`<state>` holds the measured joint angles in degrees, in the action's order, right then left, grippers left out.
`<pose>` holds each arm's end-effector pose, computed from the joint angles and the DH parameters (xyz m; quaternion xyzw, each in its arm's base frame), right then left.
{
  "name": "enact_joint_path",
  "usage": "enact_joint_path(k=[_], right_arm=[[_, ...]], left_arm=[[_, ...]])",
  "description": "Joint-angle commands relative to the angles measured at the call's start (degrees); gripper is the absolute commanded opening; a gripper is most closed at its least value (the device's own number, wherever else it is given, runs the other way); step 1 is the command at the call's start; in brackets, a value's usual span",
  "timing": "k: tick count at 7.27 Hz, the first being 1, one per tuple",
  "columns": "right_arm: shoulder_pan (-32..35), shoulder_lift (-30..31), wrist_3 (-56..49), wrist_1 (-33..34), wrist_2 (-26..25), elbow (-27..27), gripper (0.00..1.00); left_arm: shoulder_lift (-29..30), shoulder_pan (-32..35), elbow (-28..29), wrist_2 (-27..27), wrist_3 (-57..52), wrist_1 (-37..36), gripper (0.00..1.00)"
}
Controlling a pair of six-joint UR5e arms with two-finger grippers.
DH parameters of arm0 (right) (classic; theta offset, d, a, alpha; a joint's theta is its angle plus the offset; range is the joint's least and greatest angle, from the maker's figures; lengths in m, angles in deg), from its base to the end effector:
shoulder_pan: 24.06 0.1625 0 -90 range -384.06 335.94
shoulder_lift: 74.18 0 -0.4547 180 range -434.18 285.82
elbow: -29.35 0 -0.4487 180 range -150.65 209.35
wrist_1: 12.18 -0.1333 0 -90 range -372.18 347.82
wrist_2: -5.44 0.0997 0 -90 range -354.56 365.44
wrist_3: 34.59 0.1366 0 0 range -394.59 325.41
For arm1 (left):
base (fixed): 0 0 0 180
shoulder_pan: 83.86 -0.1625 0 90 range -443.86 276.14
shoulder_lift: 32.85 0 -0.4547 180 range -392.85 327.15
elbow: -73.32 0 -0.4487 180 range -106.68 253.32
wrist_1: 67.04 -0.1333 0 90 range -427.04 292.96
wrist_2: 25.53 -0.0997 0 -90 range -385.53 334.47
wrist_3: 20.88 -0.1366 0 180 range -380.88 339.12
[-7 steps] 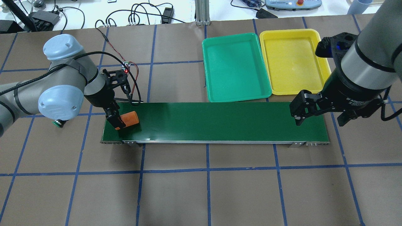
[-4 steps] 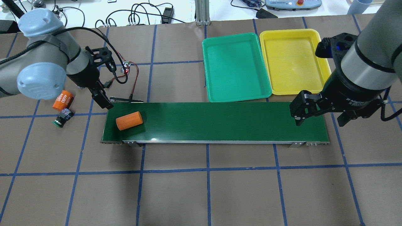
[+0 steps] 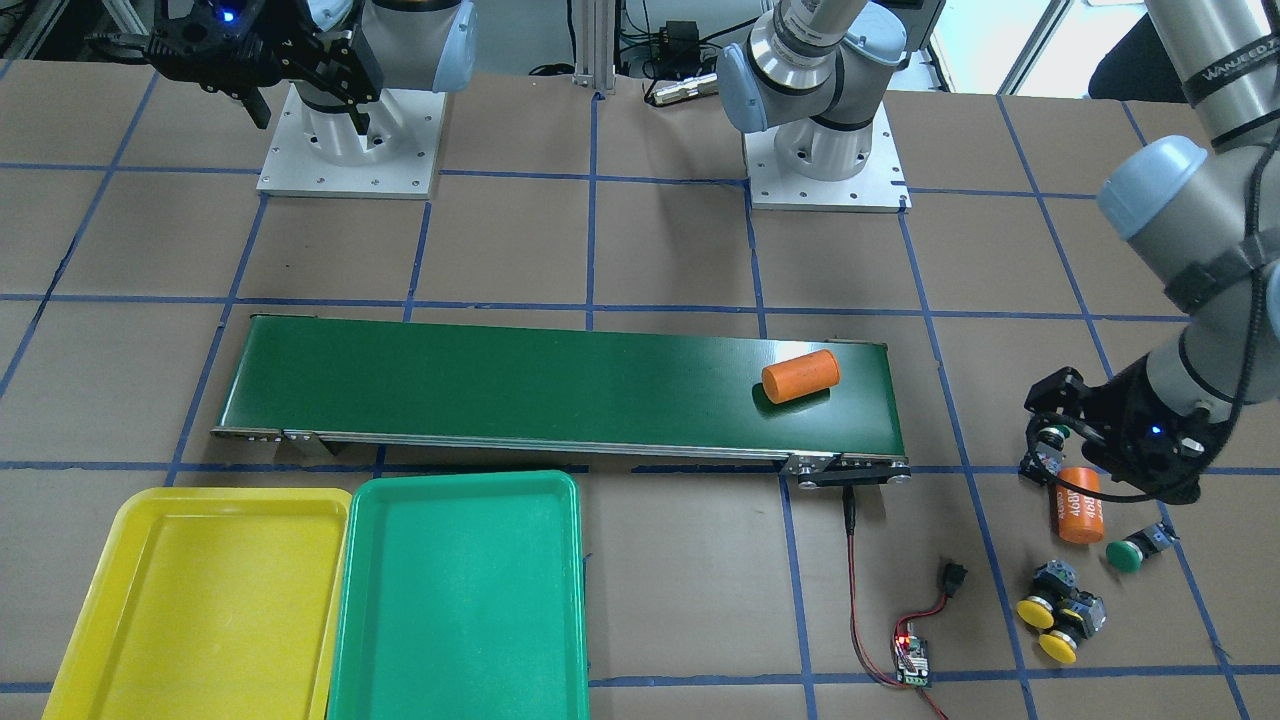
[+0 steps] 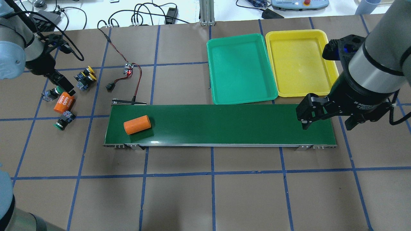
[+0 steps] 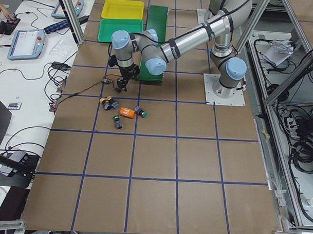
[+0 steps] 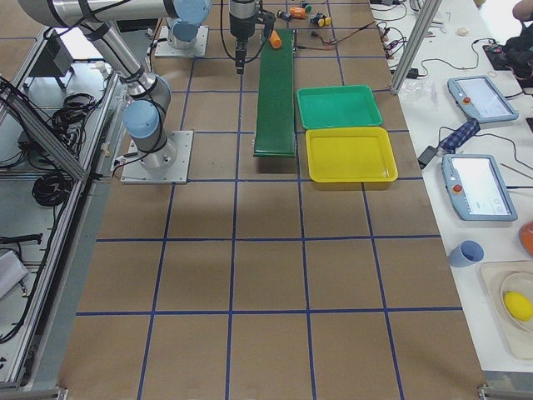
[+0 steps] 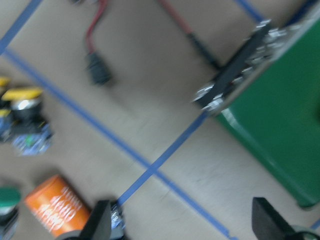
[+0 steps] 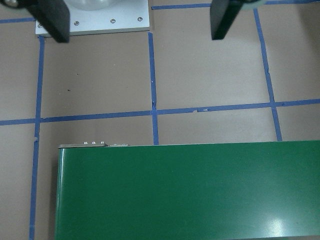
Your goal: Sort buttons by color to trays
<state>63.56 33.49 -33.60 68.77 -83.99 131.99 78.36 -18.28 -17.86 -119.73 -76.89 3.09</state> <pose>0.1180 -0.4041 0.4918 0.0296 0.9989 0.0350 0.0054 0.1660 -0.6638 0.2750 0.2727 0.9611 0.0404 0.0138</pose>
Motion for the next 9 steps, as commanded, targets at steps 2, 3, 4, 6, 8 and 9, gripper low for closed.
enact_joint_path(k=[2, 3, 4, 6, 8, 9], right_arm=[[0.00, 0.08, 0.07, 0.00, 0.13, 0.02, 1.00], [0.00, 0.08, -0.11, -0.09, -0.13, 0.02, 1.00], [0.00, 0.08, 0.07, 0.00, 0.39, 0.02, 1.00], [0.00, 0.08, -0.02, 0.00, 0.05, 0.37, 1.00], [0.00, 0.17, 0.15, 0.00, 0.39, 0.37, 1.00], [0.00, 0.08, -0.02, -0.09, -0.04, 0.45, 1.00]], left_arm=[[7.43, -4.65, 1.87, -0.03, 9.17, -5.17, 1.00], [9.79, -5.63, 1.97, 0.23, 9.25, -6.58, 1.00], [11.04, -5.90, 1.79, 0.41, 8.73, -8.85, 1.00], [13.15, -7.13, 0.74, 3.89, 6.36, -9.14, 1.00], [13.69, -7.57, 1.35, 4.72, 6.09, -8.88, 0.45], [13.34, -7.40, 1.70, 4.28, 6.09, -8.35, 0.00]])
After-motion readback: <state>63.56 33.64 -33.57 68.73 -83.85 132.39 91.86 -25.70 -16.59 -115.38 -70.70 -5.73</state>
